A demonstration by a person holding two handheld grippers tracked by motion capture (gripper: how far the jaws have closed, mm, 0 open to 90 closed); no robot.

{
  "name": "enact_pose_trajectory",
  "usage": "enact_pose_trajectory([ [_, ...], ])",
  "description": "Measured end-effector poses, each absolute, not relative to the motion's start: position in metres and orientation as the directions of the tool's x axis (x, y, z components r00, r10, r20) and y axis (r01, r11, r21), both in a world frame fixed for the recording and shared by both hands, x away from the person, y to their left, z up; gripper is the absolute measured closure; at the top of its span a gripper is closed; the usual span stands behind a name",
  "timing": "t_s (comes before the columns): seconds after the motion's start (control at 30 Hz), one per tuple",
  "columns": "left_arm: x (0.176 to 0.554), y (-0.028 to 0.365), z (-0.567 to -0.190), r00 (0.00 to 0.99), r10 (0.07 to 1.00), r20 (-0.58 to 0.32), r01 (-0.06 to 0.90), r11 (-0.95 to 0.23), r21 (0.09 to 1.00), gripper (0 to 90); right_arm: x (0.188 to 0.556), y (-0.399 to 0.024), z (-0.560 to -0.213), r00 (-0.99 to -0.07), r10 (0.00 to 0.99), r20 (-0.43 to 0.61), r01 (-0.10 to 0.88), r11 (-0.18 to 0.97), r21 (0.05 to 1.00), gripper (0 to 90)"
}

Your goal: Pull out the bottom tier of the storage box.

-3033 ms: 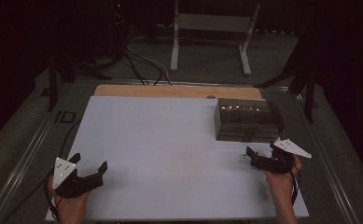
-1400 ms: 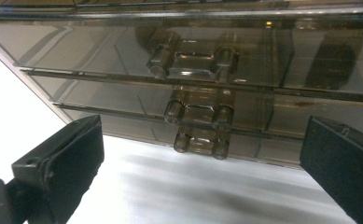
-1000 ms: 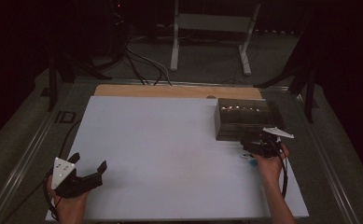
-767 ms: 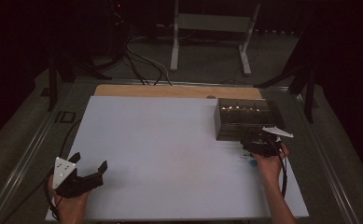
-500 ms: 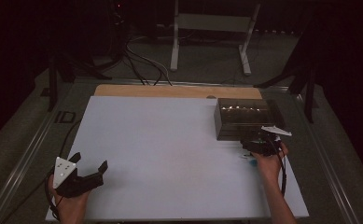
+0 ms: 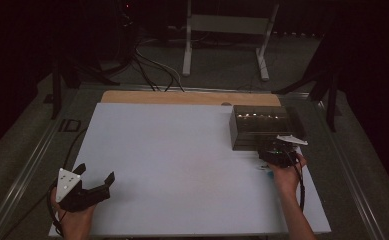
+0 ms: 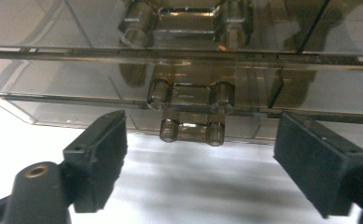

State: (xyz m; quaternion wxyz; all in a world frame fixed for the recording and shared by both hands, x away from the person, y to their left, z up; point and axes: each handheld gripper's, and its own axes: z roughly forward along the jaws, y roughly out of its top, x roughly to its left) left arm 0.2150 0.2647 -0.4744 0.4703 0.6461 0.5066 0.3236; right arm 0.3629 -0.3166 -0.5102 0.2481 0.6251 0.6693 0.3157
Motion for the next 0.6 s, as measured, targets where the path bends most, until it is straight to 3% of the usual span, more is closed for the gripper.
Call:
enact_pose_trajectory([
  [0.5,0.2146,0.265,-0.474,0.275,0.959,-0.059,0.348,-0.042,0.937,3.3,0.3597,-0.3125,-0.5089,-0.05,0.998,0.042,0.689,0.005,0.725,42.5],
  [0.6,0.2147,0.2653,-0.4741,0.274,0.96,-0.061,0.348,-0.04,0.937,3.3,0.3591,-0.3108,-0.5092,-0.043,0.998,0.046,0.689,-0.004,0.725,43.7],
])
